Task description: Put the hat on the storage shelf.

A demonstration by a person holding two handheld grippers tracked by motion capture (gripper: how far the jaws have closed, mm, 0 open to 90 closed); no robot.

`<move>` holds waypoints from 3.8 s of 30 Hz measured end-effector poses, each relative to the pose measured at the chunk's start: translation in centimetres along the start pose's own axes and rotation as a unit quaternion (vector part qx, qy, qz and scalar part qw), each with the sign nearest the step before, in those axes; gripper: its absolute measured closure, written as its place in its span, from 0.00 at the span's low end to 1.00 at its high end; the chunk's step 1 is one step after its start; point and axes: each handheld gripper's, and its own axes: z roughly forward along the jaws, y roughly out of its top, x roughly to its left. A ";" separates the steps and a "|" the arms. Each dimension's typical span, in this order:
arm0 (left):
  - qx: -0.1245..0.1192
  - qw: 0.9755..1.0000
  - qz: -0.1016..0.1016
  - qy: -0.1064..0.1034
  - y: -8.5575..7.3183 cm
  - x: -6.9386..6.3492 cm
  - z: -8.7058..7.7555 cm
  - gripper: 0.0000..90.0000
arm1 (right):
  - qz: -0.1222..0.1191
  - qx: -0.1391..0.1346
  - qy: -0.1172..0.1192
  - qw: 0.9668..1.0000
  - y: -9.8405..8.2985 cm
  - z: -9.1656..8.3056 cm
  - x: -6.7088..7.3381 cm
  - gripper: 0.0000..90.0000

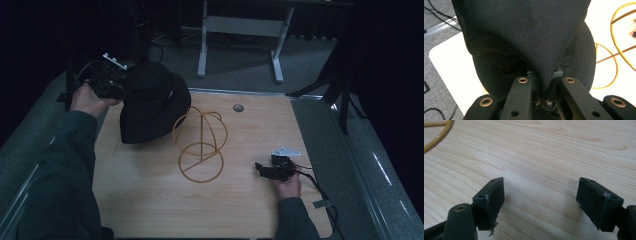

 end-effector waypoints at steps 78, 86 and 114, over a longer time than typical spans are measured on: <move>-0.080 0.992 0.073 -0.062 -0.6 0.0 -6.7 0.94 | 0.000 0.000 0.000 1.000 0.0 0.0 0.0 0.25; -0.083 0.990 0.087 -0.072 0.0 -0.6 -6.9 0.94 | -0.001 0.000 0.000 1.000 0.0 0.0 0.0 0.25; -0.087 0.983 0.121 -0.105 1.2 -2.0 -8.4 0.94 | 0.000 0.000 0.000 1.000 0.0 0.0 0.0 0.25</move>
